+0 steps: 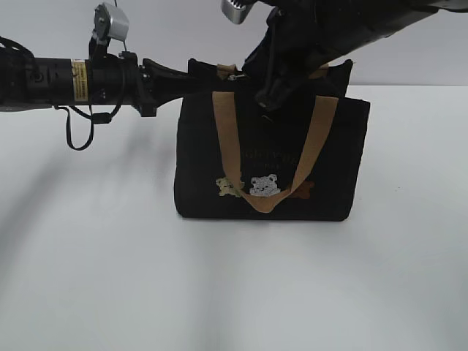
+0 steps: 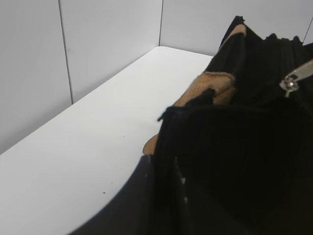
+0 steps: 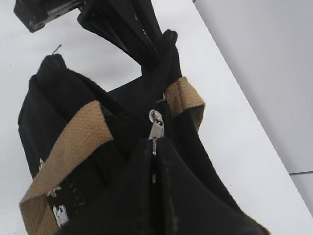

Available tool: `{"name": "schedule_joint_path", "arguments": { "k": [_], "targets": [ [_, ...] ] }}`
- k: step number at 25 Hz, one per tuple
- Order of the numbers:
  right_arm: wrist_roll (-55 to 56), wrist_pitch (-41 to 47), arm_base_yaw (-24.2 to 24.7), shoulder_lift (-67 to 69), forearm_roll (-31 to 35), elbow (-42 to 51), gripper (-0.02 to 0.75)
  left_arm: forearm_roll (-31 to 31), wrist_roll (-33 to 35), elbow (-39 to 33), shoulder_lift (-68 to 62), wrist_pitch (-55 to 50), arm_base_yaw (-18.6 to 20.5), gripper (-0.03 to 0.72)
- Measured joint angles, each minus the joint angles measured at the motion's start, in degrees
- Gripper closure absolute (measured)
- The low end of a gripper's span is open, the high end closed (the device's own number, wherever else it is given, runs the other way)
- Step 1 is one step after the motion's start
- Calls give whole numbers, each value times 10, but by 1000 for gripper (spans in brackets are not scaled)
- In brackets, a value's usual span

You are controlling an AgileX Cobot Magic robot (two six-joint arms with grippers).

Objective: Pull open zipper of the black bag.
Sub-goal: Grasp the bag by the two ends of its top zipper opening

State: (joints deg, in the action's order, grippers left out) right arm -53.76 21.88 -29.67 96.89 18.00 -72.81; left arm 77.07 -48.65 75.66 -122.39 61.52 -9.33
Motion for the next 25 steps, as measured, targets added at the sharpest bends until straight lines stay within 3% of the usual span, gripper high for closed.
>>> {"name": "schedule_joint_path", "arguments": {
  "k": [6, 16, 25],
  "targets": [
    [26, -1, 13, 0, 0, 0, 752, 0, 0, 0, 0, 4, 0, 644],
    [89, 30, 82, -23, 1, 0, 752, 0, 0, 0, 0, 13, 0, 644],
    [105, 94, 188, -37, 2, 0, 752, 0, 0, 0, 0, 14, 0, 644]
  ]
}}
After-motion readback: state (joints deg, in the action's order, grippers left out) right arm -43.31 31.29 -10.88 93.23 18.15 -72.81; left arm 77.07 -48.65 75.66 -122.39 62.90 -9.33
